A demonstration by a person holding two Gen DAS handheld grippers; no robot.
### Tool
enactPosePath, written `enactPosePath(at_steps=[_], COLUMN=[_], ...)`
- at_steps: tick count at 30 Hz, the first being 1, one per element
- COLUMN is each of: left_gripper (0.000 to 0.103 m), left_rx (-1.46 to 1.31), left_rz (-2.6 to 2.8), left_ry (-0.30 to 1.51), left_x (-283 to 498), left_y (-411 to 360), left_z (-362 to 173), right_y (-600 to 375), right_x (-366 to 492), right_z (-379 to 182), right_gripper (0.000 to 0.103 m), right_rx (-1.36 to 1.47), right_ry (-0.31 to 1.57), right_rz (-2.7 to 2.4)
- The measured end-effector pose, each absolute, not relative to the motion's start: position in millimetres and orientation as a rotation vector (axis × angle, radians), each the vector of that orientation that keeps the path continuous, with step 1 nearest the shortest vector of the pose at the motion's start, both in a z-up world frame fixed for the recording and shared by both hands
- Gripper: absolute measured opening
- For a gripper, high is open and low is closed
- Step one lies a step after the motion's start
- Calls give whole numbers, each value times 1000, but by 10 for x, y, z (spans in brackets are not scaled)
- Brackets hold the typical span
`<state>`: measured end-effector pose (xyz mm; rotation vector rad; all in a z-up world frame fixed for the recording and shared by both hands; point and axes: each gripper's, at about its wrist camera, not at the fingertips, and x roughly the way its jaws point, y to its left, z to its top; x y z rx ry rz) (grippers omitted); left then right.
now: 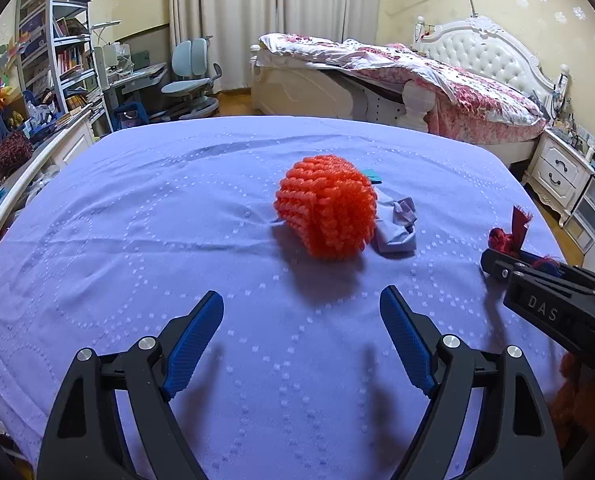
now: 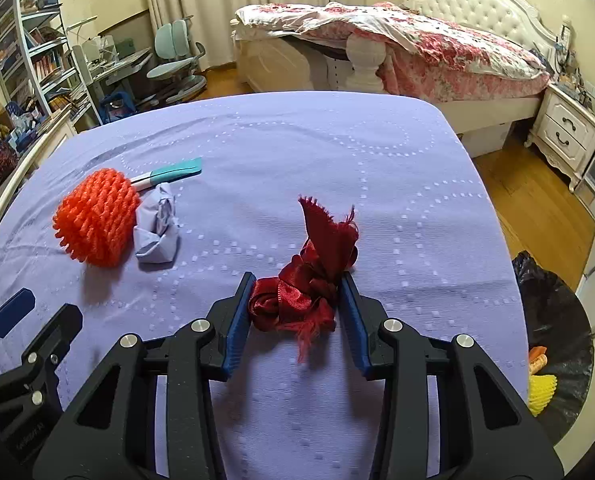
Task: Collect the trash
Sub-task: 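Grasp the red cloth with the right gripper while the left gripper grasps the orange mesh net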
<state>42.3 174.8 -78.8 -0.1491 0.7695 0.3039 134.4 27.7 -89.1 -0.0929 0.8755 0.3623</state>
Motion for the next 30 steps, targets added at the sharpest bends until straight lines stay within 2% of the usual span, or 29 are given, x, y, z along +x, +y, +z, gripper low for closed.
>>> enactPosePath(at_steps=[18,19,20,21,23,30], left_gripper=[80,76,67,63,47,36], left_rx=[-172,-175,-176,-177,-192,-187], left_rz=[292,291,288,285,262,237], left_ry=[785,786,789,797,818,809], left_x=[892,901,909,919,934,847], left_y=[1893,1907,1917,1924,1938,1920], left_z=[-784,-786,-795,-807,-841,-824], right_y=[155,158,159,159,167,176], right_x=[1544,1540,1540,1542,1535,1523], right_z=[-896,-898,-897,-897,-900,-895], right_gripper=[42,42,42,42,42,42], right_rx=[-93,-93,-92,-92,-92,-93], right_ry=[878,878,878,878,878,875], right_rz=[364,364,364,365,365,362])
